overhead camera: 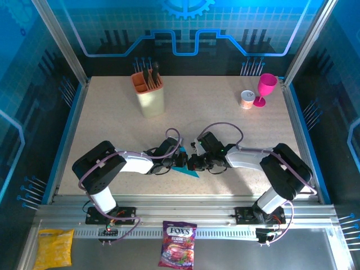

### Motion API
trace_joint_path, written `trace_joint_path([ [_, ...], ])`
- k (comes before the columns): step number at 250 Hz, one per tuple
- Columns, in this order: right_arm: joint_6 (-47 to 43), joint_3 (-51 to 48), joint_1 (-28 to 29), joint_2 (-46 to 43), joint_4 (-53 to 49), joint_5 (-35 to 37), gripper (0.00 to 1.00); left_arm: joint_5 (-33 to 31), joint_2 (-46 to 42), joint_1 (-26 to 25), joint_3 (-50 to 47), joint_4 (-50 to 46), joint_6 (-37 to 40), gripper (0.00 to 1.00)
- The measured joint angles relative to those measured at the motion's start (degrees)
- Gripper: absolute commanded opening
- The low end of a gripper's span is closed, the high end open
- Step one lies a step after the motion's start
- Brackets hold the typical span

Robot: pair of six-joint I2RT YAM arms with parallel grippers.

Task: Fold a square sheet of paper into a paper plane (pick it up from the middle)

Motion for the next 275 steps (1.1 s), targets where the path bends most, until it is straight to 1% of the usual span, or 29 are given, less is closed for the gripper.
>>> trace_joint_path([
  [41,-0.11,0.02,0.33,1.99,0.59,0.52,0.0,0.0,0.0,0.0,0.0,-0.02,0.0,0.0],
  [90,-1.18,-1.22,0.7,2.01,0.5,2.54,0.0,0.0,0.02,0.0,0.0,-0.02,0.02,0.0],
  [151,-2.19,-3.48,0.7,1.18,3.5,2.89,0.0,0.0,0.02,0.0,-0.07,0.02,0.04,0.0],
  [275,-1.7,-12.2,0.61,-4.48,10.62,3.13,0.0,1.33,0.02,-0.11,-0.44,0.66,0.24,0.0],
])
